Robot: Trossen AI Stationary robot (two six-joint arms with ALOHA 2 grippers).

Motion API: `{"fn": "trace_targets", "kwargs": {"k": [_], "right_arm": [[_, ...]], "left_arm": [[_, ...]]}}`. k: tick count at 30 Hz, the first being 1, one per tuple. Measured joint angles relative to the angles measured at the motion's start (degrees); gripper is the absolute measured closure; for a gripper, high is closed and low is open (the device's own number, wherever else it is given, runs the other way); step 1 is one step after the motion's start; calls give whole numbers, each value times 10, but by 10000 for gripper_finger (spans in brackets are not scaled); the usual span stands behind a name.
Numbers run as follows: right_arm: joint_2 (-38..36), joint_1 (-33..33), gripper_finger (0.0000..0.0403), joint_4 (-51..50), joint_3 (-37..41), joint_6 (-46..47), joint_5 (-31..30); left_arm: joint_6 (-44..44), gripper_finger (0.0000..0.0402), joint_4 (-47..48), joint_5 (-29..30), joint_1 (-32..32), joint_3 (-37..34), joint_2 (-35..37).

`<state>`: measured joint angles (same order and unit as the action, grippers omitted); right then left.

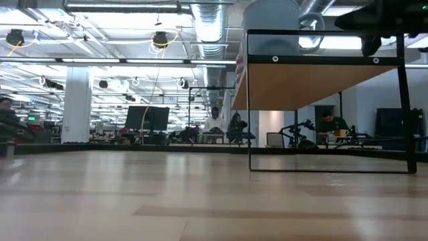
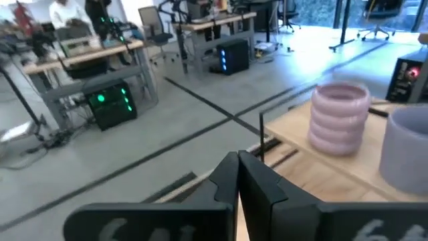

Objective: Stack small to large cups/mugs on shelf
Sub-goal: Return to Home Position

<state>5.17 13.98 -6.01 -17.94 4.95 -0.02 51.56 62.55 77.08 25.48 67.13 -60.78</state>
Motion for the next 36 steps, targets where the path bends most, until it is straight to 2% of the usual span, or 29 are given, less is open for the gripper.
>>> {"fn": "trace_targets", "kwargs": {"k": [3, 7, 11, 14, 17, 18, 20, 24, 31, 36], "right_arm": [[0, -33, 339, -20, -17, -2, -4], [0, -67, 339, -21, -28, -40, -50], [0, -85, 339, -27, -31, -62, -78], [0, -92, 339, -32, -31, -64, -78], [-1, -90, 339, -43, -31, -64, -78], [-3, -90, 339, -46, -31, -63, -78], [-8, -90, 339, -54, -31, -60, -78], [-35, -90, 339, -78, -31, -55, -78], [-50, -90, 339, -107, -31, -76, -124], [-50, -90, 339, -124, -31, -71, -138]], "left_arm": [[-2, 401, -63, -2, 0, -76, 38], [-24, 401, -151, -19, 0, -162, 84], [-129, 401, -297, -52, -12, -236, 127], [-283, 401, -486, -135, -51, -293, 156], [-450, 401, -738, -268, -117, -358, 173], [-486, 401, -813, -299, -141, -380, 177], [-513, 401, -896, -349, -184, -412, 182], [-487, 401, -882, -390, -249, -439, 187], [-454, 401, -811, -386, -295, -457, 198], [-402, 401, -709, -371, -310, -457, 232]]}}
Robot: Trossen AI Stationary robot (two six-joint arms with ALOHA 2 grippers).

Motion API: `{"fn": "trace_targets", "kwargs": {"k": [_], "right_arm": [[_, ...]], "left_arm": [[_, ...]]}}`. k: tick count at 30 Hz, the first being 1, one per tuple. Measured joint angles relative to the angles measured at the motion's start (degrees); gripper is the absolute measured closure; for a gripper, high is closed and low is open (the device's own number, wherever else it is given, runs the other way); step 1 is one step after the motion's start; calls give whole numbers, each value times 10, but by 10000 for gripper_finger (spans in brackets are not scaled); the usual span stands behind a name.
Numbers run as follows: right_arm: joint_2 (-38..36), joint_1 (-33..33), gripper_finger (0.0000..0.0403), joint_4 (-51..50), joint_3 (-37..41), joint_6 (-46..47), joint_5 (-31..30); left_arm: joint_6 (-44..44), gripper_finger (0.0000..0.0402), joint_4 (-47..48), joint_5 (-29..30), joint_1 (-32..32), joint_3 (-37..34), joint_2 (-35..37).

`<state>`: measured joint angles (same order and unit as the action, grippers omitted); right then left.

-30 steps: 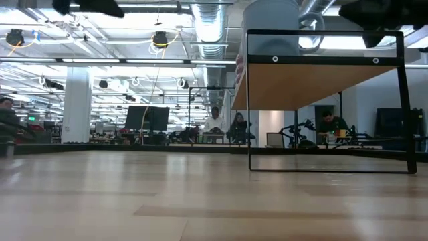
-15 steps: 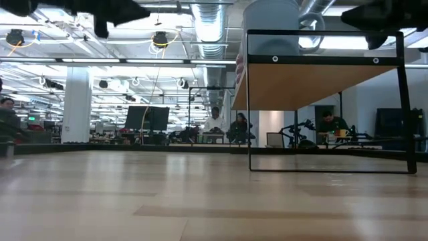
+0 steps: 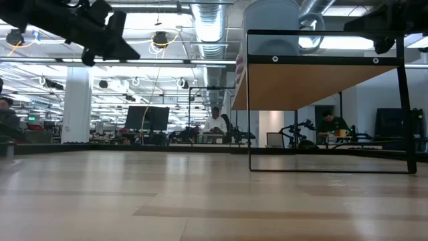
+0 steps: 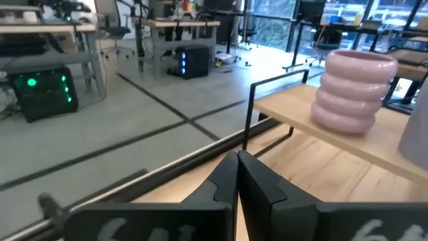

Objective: Stack small to large cups/mugs on shelf
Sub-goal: Return to Home Position

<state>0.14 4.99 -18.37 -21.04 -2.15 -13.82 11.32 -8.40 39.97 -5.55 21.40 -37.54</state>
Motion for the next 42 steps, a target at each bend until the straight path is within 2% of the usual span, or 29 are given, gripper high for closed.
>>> {"fn": "trace_targets", "kwargs": {"k": [9, 12, 15, 19, 25, 31, 37, 42], "right_arm": [[0, 0, 339, 48, 52, 7, 0], [-1, 0, 339, 95, 71, 3, -2], [1, 2, 339, 89, 90, 12, -15], [0, 2, 339, 146, 121, 18, -14], [0, 21, 339, 209, 164, 17, -13], [0, 40, 339, 267, 206, 22, -12], [0, 53, 339, 260, 207, 32, 2], [0, 61, 339, 254, 207, 32, 20]], "left_arm": [[0, 401, 68, 1, 0, -5, 73], [15, 401, 67, 3, 0, -31, 97], [29, 401, 48, 8, 0, -66, 127], [16, 401, 24, 9, 0, -98, 166], [21, 401, 40, 10, 0, -131, 211], [36, 401, 93, 10, 0, -134, 228], [67, 401, 153, 17, 0, -134, 227], [70, 401, 164, -11, 0, -134, 227]]}}
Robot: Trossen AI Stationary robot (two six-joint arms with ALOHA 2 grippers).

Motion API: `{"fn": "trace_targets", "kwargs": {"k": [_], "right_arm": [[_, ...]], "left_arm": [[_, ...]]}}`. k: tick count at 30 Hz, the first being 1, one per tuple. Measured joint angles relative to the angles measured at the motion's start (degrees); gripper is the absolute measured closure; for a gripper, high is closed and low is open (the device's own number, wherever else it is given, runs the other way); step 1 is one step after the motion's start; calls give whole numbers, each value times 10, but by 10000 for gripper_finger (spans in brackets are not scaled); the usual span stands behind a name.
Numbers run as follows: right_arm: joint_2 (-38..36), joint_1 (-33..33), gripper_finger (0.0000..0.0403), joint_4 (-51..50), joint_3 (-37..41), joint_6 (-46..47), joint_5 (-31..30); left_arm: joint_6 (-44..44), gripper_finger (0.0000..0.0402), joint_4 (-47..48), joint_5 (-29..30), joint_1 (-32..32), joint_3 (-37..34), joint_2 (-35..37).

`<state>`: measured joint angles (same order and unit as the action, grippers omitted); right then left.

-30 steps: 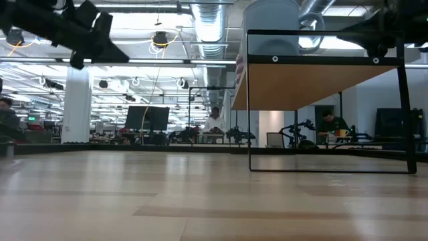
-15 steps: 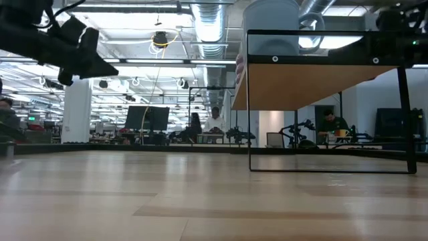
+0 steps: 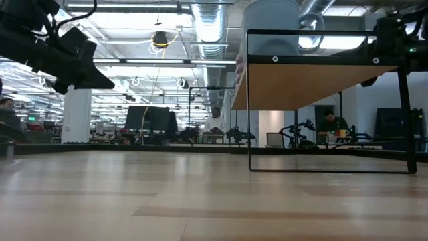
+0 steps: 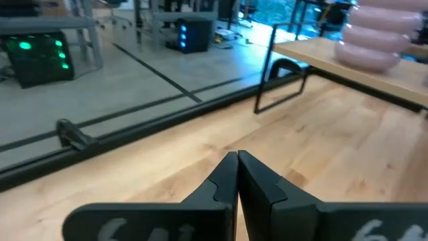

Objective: Stack small to large cups/mugs on shelf
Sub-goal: Return to Home Position

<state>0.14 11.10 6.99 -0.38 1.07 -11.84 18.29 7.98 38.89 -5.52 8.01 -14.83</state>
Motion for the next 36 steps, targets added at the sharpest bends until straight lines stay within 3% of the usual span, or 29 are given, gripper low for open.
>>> {"fn": "trace_targets", "kwargs": {"k": [14, 20, 25, 29, 36], "right_arm": [[0, 0, 339, -10, 0, 0, -1], [0, 12, 339, -10, 0, 0, -2], [0, 22, 339, -10, 0, 0, -2], [0, 23, 339, -10, 1, 0, -2], [0, 30, 339, -44, 1, 0, 0]], "left_arm": [[10, 401, 14, -15, 0, 0, 0], [11, 401, -28, -10, 0, -7, 0], [15, 401, -130, -8, 0, -74, 25], [-35, 401, -134, -8, 0, -69, 29], [-22, 401, -129, -20, 0, -73, 24]]}}
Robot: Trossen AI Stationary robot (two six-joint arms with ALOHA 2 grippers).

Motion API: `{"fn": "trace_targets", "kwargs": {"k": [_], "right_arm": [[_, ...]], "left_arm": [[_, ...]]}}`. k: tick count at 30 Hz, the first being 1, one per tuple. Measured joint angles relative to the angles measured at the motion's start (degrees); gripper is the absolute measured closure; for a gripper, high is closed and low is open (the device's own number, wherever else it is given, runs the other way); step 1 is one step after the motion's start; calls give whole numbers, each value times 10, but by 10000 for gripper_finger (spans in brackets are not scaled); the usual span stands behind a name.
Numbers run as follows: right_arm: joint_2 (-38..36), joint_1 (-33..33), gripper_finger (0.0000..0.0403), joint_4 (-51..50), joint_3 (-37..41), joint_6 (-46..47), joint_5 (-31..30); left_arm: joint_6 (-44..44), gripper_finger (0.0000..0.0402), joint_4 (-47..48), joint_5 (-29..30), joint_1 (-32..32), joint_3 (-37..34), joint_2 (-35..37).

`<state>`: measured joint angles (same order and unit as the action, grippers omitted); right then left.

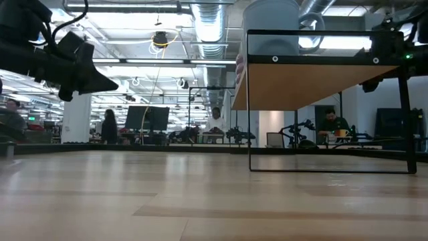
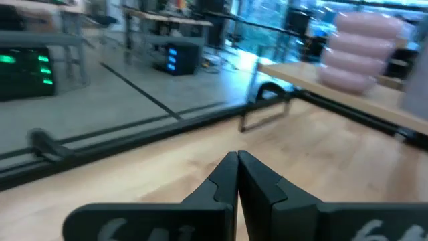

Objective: Stack small to large cups/mugs on shelf
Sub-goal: Return to Home Position

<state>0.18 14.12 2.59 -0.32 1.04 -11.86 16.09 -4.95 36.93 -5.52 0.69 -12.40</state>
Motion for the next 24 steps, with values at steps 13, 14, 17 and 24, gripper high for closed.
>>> {"fn": "trace_targets", "kwargs": {"k": [13, 14, 17, 24], "right_arm": [[0, 2, 339, 0, 0, -10, 13], [0, 3, 339, 0, 0, -14, 13], [0, 7, 339, 0, 0, -15, 13], [0, 7, 339, -1, 0, -45, 15]], "left_arm": [[-9, 401, 1, 28, -2, 0, -26], [-8, 401, 2, 28, -2, 0, -30], [-11, 401, 2, 24, -2, 0, -43], [-15, 401, 2, 22, -2, 0, -62]]}}
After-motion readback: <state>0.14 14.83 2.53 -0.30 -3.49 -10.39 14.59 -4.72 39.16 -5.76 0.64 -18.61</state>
